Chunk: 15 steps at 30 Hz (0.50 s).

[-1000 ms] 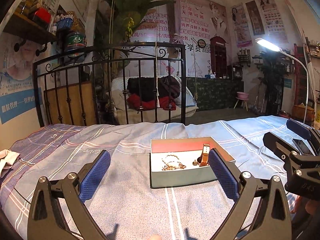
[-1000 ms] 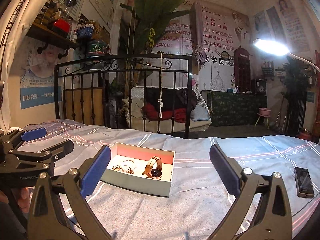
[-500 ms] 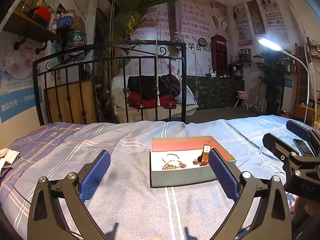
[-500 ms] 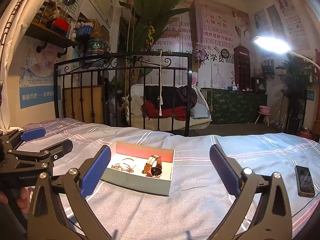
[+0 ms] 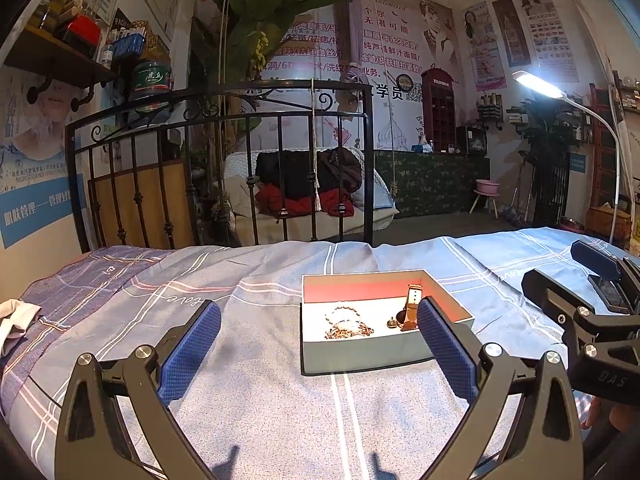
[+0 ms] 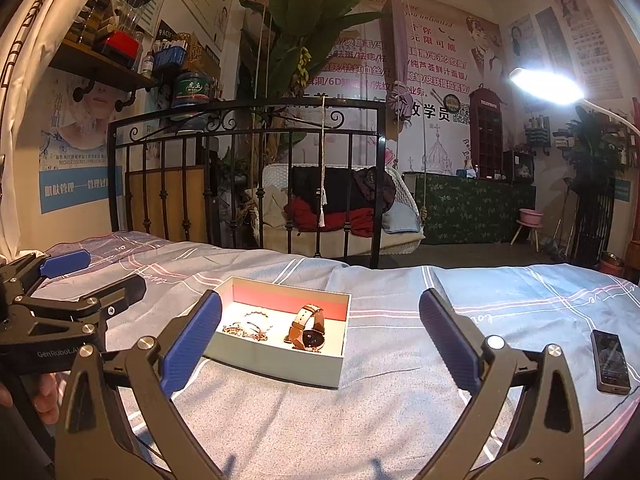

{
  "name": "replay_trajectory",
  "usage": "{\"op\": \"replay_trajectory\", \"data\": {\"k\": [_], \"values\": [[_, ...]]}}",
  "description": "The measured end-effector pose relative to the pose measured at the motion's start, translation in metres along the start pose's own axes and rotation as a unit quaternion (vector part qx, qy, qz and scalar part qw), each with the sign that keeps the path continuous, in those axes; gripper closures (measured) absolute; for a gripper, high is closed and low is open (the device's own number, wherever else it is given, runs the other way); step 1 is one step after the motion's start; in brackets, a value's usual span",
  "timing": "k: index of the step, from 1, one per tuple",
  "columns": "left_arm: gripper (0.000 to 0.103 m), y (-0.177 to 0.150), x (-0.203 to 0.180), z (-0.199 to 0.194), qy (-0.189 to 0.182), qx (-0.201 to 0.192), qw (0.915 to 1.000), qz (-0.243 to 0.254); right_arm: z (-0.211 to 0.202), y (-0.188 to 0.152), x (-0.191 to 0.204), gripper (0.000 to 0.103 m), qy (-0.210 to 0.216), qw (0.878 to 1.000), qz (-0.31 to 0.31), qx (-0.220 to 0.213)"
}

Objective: Organize jewelry

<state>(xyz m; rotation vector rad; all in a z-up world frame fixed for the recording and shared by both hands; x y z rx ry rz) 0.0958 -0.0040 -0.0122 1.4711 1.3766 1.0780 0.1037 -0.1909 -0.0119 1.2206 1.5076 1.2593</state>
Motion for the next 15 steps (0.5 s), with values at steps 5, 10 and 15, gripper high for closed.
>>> {"op": "replay_trajectory", "data": {"k": [5, 10, 15], "values": [[0.006, -0.001, -0.0013, -0.001, 0.005, -0.001, 1.0, 0.004, 0.0012, -0.0019, -0.0006, 0.006, 0.0, 1.0, 0.0, 0.002], [0.006, -0.0012, -0.0016, -0.001, 0.004, 0.0, 1.0, 0.001, 0.0025, -0.0016, -0.0012, 0.006, 0.0, 1.0, -0.001, 0.003], [0.006, -0.0026, -0.0033, -0.0016, 0.006, 0.001, 1.0, 0.003, 0.0046, -0.0036, -0.0023, 0.006, 0.0, 1.0, -0.001, 0.005]]}}
Point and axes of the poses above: each gripper's, at about its wrist camera, not at the fingertips, and z roughly the way its jaws point, x to its left, y to its top, the point moved 7 cm from there along z, roughly the way its jaws point, and after that the axes turned 1 degree about -y, right-handed, at the moved point
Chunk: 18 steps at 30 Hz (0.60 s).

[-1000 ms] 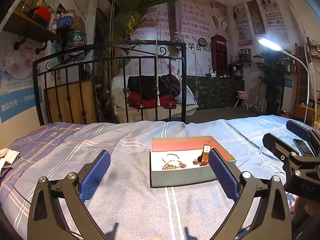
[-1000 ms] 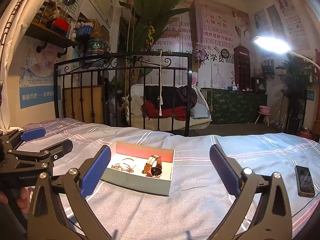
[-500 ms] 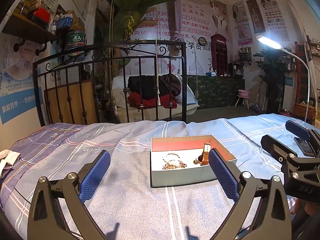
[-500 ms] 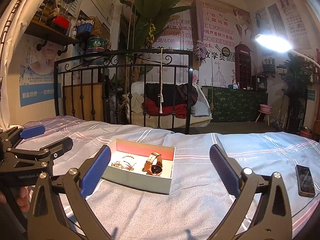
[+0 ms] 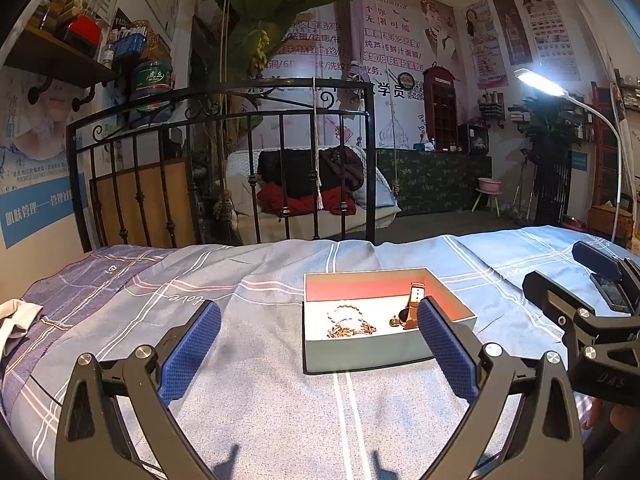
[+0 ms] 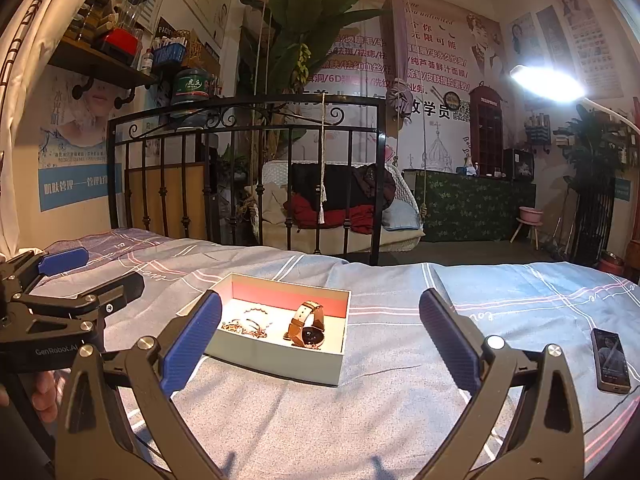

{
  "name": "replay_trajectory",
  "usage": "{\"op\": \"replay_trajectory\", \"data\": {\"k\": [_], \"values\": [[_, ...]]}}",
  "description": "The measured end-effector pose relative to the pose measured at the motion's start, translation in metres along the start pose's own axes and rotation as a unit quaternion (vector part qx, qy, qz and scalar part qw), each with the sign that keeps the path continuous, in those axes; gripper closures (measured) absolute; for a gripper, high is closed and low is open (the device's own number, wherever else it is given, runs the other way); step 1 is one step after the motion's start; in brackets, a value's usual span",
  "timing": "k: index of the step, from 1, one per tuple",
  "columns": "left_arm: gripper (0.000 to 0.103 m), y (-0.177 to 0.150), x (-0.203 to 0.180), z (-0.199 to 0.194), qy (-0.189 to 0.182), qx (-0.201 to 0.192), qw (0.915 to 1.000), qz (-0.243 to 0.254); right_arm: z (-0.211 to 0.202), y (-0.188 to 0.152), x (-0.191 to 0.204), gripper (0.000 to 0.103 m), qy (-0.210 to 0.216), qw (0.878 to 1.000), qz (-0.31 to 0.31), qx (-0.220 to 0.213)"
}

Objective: Organize jewelry

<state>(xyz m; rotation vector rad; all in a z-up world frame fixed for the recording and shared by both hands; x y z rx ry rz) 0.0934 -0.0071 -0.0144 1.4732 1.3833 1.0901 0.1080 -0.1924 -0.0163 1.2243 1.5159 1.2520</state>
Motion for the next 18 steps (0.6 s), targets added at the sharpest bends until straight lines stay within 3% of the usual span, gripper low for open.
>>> {"op": "replay_trajectory", "data": {"k": [18], "values": [[0.006, 0.0005, 0.0015, 0.004, 0.0, 0.009, 1.0, 0.002, 0.0031, -0.0037, 0.0003, 0.006, 0.002, 1.0, -0.001, 0.004]]}}
Point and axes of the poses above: each gripper's, at about its wrist camera, not at the fingertips, and z roughly the way its jaws point, x to its left, y to its top, the point moved 7 cm from there along z, roughly the way its jaws point, and after that the axes turned 1 degree about -y, right-handed, at the moved point
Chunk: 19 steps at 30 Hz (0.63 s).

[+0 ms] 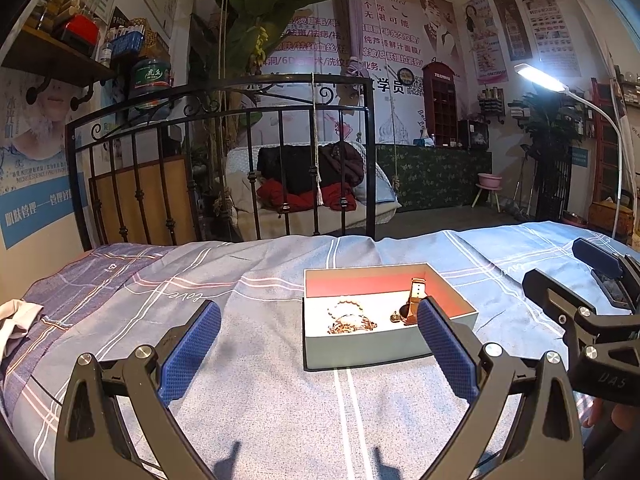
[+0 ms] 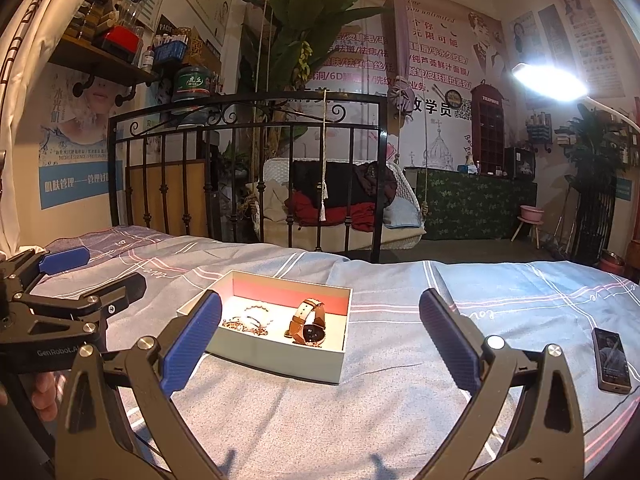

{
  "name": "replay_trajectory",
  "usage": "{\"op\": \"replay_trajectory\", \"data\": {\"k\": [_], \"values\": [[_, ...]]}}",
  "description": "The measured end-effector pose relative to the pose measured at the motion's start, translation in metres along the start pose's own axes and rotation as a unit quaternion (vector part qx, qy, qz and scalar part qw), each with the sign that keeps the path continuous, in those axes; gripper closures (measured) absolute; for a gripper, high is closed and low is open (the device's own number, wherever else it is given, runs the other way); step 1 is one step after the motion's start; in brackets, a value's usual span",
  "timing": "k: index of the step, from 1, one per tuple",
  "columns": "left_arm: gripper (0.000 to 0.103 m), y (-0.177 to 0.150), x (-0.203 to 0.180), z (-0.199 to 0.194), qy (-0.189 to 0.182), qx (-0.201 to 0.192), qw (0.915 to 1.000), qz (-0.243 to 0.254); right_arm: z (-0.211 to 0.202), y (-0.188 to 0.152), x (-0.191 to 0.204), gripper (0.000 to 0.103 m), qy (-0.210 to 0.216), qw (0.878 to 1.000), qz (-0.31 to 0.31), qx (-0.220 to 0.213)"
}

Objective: Organize jewelry

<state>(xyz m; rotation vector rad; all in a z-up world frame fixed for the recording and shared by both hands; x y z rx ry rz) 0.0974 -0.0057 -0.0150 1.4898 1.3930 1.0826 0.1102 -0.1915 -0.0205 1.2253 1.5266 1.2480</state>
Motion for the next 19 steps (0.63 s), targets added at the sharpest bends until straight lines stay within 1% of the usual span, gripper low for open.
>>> {"op": "replay_trajectory", "data": {"k": [4, 8, 10, 13, 19], "values": [[0.006, -0.0002, 0.0004, -0.0005, 0.001, 0.0, 1.0, 0.0, 0.0, 0.0003, 0.0003, 0.006, 0.0, 1.0, 0.0, 0.001], [0.006, -0.0026, -0.0005, 0.0003, 0.002, 0.009, 1.0, -0.002, 0.0008, -0.0009, 0.0014, 0.006, 0.001, 1.0, 0.0, 0.002], [0.006, -0.0025, -0.001, -0.0009, 0.002, 0.006, 1.0, 0.0, 0.0021, -0.0008, 0.0017, 0.006, 0.002, 1.0, -0.001, 0.002], [0.006, -0.002, -0.0022, -0.0019, -0.005, 0.006, 1.0, 0.0, 0.0025, -0.0015, 0.0019, 0.006, 0.002, 1.0, -0.001, 0.004], [0.006, -0.0013, 0.0016, -0.0014, 0.004, 0.006, 1.0, -0.007, 0.0025, -0.0032, 0.0011, 0.006, 0.0, 1.0, -0.001, 0.005]]}}
Point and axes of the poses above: each gripper's, at about its wrist camera, not at the fingertips, and z roughly the way its jaws point, x to its left, y to its top, the point moved 7 cm from there along z, roughly the way its jaws point, and after that the axes turned 1 degree about -y, right-handed, at the moved point
